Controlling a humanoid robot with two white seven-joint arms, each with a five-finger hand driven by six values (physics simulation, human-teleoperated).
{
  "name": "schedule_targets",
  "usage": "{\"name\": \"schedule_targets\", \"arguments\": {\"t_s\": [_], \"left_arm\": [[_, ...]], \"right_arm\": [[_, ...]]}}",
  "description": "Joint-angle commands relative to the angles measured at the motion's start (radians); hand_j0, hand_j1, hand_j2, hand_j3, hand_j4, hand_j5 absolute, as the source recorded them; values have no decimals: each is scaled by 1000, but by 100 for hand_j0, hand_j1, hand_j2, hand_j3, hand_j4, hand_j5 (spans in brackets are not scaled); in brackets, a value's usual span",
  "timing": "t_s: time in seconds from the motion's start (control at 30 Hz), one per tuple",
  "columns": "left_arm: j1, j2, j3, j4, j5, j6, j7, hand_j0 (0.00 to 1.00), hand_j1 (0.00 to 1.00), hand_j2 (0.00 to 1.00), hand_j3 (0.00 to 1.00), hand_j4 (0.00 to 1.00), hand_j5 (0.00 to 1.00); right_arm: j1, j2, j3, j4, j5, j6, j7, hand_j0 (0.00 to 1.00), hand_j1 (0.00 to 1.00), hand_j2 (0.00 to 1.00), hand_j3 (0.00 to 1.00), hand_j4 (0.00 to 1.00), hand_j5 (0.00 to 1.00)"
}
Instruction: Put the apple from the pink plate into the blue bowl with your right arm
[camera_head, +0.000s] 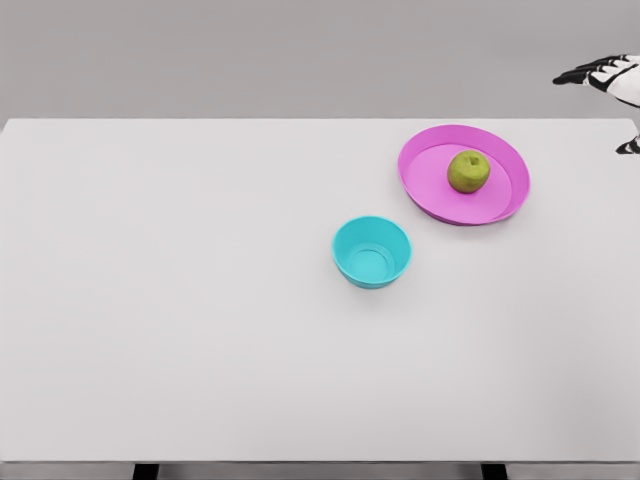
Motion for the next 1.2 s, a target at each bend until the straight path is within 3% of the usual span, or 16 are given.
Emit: {"name": "schedule_targets", "arguments": {"t_s": [0.0,0.13,0.27,0.5,1.17], "left_arm": [[0,0,0,0,0,0,0,100,100,100,100,100,100],[0,0,0,0,0,0,0,100,100,100,100,100,100],[0,0,0,0,0,0,0,100,100,100,100,100,100],[0,0,0,0,0,0,0,100,100,100,100,100,100],[0,0,0,0,0,0,0,100,100,100,100,100,100]], "right_arm": [[-6,63,139,131,29,0,30,100,100,100,100,100,100],[-149,175,311,250,38,0,30,100,100,100,100,100,100],[-193,223,346,273,40,0,30,100,100,100,100,100,100],[-293,310,421,441,70,0,30,100,100,100,100,100,100],[-364,424,486,615,119,0,30,100,100,100,100,100,100]]}}
